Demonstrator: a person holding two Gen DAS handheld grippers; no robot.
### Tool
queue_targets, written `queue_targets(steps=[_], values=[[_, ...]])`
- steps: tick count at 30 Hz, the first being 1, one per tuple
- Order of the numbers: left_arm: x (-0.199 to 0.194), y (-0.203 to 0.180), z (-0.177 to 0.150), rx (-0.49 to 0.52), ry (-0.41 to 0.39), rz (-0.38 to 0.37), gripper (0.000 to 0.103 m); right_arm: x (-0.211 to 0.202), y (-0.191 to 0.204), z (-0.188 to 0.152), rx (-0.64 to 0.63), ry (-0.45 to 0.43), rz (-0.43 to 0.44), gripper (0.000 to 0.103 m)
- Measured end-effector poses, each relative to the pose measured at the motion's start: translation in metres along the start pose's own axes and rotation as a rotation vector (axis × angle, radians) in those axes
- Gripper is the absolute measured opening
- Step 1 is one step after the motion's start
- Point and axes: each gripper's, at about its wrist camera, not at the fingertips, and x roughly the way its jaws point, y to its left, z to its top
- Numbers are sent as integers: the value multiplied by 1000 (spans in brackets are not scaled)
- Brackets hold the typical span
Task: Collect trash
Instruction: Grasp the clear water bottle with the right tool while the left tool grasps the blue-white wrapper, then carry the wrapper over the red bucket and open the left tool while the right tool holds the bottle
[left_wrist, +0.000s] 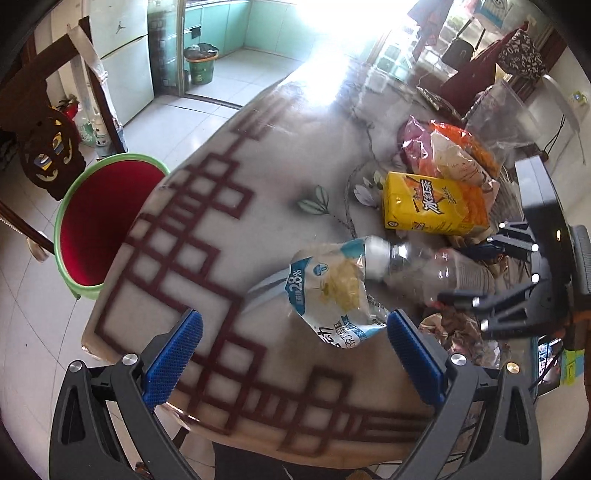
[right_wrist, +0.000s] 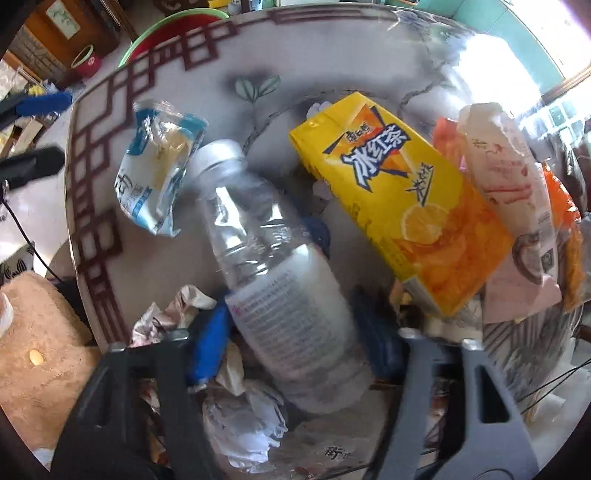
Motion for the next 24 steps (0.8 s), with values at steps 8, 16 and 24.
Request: queue_targets(steps=[8,16,24], values=[[32,-21,16,70,26,-46,94,-60,-4,-15,150,-263,51,56],[75,-40,24,123,98,-29,80,-139,-20,-105,536,-593,192,56],[69,-42,24,120,42,-45,22,-139,1,-152,753,-682,407,56]])
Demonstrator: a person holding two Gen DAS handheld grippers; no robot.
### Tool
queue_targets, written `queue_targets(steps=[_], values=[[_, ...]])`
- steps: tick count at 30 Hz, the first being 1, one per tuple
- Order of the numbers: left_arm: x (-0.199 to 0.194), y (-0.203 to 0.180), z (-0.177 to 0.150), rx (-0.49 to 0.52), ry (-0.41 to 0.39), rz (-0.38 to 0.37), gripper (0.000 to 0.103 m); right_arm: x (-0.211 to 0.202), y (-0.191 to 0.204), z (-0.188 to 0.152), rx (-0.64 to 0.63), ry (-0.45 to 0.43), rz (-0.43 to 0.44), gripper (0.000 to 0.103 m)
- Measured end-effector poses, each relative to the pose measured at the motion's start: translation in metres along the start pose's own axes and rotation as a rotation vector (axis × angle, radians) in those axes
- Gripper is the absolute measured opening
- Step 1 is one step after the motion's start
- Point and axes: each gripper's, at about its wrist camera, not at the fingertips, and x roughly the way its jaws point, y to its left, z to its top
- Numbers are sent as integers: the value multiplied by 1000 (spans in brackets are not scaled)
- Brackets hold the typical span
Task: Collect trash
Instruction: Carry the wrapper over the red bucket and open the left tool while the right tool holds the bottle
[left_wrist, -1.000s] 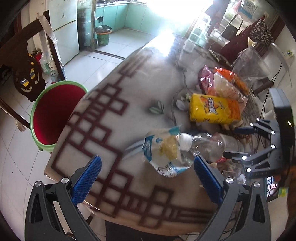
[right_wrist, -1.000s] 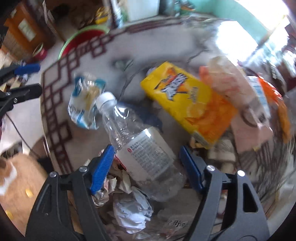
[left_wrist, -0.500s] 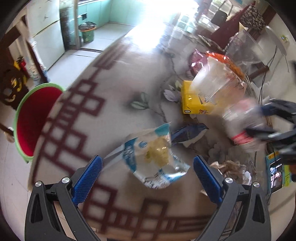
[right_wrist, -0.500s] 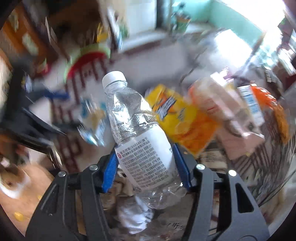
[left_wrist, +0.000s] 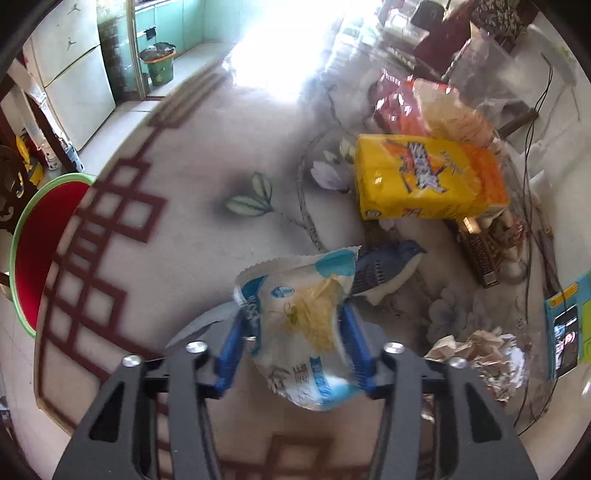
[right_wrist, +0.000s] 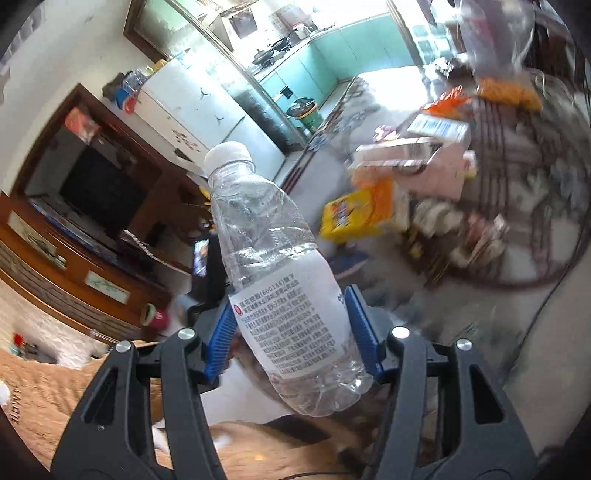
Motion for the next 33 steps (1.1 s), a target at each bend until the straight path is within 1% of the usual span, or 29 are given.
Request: queue_targets(steps=[1,4,6,8,12,15,17,18,19,23,26,27,33], values=[[-9,4,0,-18,-21,-11,16,6,6,-4,11,7,26,56],[-34,22,-2,-84,-84,-21,14,18,22,-14,13,28,70,56],[-58,40,-2,-123,-140,-10,13,38,37,-13,10,42,84,56],[-79,57,-2,-150,-187,26,13,53,51,-11,7,55,107,56],[-125,112,0,-239,-289,125,13,97,89,0,-20,109,139,56],[-142,154,2,-266,-311,169,13,132,116,10,-47,135,126,56],[-147,181,4,-292,-311,189,13,156,131,19,-55,158,115,56],[-146,194,3,-304,-306,193,13,175,140,26,-55,175,104,56],[-145,208,3,-316,-294,194,13,184,142,26,-54,184,96,56],[-128,246,9,-329,-246,191,13,247,153,39,0,253,70,56],[-114,265,12,-324,-209,184,13,284,154,45,36,288,57,56],[-111,270,14,-325,-199,181,13,303,154,48,58,303,49,56],[-88,297,21,-312,-145,162,13,364,152,47,125,345,-4,58]])
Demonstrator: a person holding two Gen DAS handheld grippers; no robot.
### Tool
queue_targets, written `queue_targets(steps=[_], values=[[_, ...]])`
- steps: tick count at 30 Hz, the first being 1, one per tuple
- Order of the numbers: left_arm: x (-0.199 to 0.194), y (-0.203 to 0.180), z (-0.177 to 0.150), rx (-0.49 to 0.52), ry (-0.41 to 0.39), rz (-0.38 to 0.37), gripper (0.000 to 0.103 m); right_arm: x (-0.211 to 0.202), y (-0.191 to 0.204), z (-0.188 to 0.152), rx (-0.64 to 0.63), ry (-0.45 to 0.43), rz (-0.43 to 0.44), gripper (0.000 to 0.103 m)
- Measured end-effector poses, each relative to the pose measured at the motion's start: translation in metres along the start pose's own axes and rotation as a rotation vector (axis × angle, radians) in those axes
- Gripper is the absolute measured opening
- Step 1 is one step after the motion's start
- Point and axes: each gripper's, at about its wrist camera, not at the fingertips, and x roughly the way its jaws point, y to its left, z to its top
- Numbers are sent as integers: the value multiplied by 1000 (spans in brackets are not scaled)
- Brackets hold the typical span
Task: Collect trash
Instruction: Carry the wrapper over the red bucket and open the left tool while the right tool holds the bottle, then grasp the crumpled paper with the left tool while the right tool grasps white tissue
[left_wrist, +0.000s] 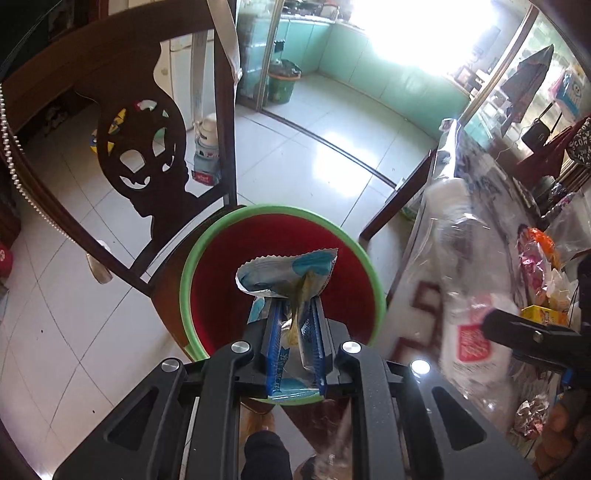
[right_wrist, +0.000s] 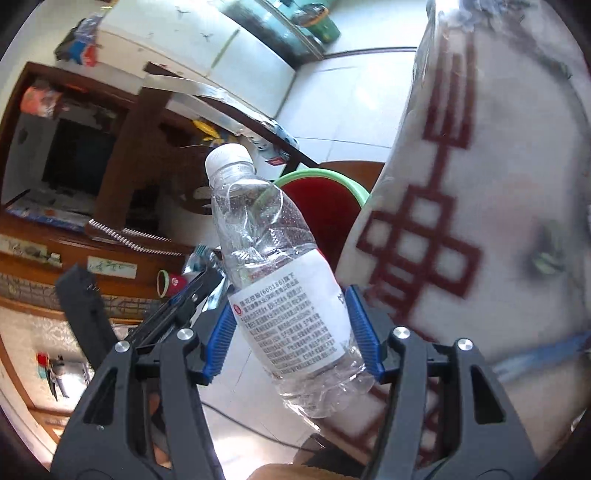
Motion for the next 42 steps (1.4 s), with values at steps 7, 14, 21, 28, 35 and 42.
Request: queue_targets(steps=[7,14,21,28,35,42], values=[[25,7,11,38,49,-15,13,5,-3,1,79,-15,-11,75],[49,-1,19,73,78,-22,13,-58,-1,-28,-7,-120,-91,80],[64,-13,26,106,83,1,18,-129,-15,-65,-89,-255,-292,82],[65,-19,24,98,60,59,60,-210,-68,-105,32,-373,-408,84],[47,-37,14,75,32,66,72,-298,-143,-147,196,-470,-573,85],[7,-117,-19,119,22,-99,75,-330,-203,-159,268,-453,-618,85]])
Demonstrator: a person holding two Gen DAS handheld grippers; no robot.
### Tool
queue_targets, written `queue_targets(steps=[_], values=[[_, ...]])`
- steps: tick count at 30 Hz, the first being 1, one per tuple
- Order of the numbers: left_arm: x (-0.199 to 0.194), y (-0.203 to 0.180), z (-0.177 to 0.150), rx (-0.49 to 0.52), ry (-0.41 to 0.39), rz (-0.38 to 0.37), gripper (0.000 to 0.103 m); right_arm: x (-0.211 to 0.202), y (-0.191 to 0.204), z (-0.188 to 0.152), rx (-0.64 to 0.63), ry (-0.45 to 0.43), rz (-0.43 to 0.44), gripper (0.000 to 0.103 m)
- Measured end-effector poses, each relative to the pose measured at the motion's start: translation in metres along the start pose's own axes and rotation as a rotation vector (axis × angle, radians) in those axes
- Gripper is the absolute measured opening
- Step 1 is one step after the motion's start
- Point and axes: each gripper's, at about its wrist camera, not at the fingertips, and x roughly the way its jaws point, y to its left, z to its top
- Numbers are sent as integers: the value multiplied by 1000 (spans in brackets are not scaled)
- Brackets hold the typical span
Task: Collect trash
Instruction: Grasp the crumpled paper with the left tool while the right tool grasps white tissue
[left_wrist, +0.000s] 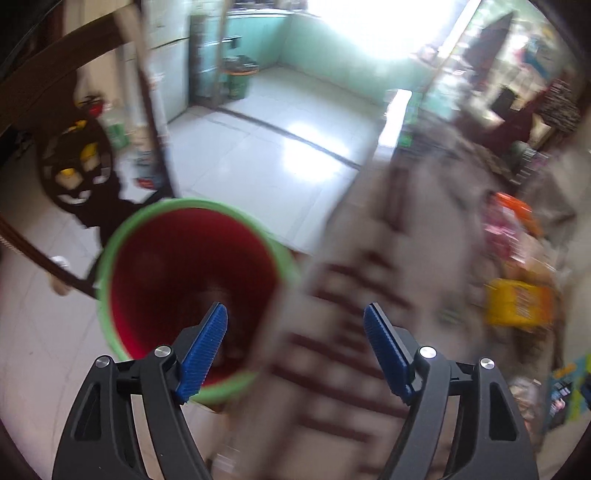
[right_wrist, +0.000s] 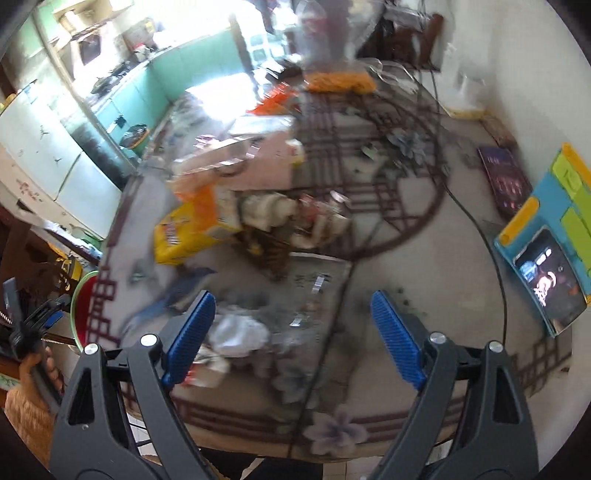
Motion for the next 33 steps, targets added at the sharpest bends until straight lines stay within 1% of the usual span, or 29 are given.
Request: queue_targets(steps=[2,4,6,7,9,10,11,14,17,21,22,23,24,26,27,29,30,32,33], values=[[-10,-39,-13,41,6,-66,77,14,-10,1,32,30,15,85],[-17,-70,-25,67,14,-120,79,25,-14,1,51,42,57,85],[-23,-100,-37,90,26,-165,80,35,-2,-1,-4,58,121,85],[-27,-118,-46,106,37,-191,80,41,9,-3,-66,77,144,85],[-31,-140,-59,132,50,-214,81,57,28,-9,-188,131,158,85],[-34,-154,-68,150,54,-225,81,62,33,-11,-217,151,172,85],[-37,-162,-76,160,55,-230,81,70,39,-15,-254,184,205,85],[-40,-178,-90,170,76,-238,81,90,48,-22,-313,241,241,85],[-42,-185,-102,162,91,-233,81,105,48,-24,-321,284,256,85],[-43,-186,-106,128,102,-219,81,110,47,-22,-326,302,297,85],[-42,-186,-106,123,104,-215,81,111,48,-22,-333,304,298,83],[-42,-187,-106,119,105,-211,81,111,47,-22,-341,304,297,72],[-42,-188,-107,118,105,-210,81,112,48,-23,-361,304,290,67],[-40,-192,-109,125,110,-207,81,110,50,-23,-367,308,344,46],[-39,-194,-109,129,114,-206,81,109,51,-22,-365,308,357,46],[-36,-201,-111,137,129,-211,82,106,52,-20,-379,273,318,43],[-34,-205,-113,143,139,-218,82,103,50,-16,-366,259,319,43],[-32,-212,-116,161,150,-226,82,96,39,-7,-305,232,350,43],[-30,-217,-118,174,159,-230,82,90,32,0,-272,206,358,43]])
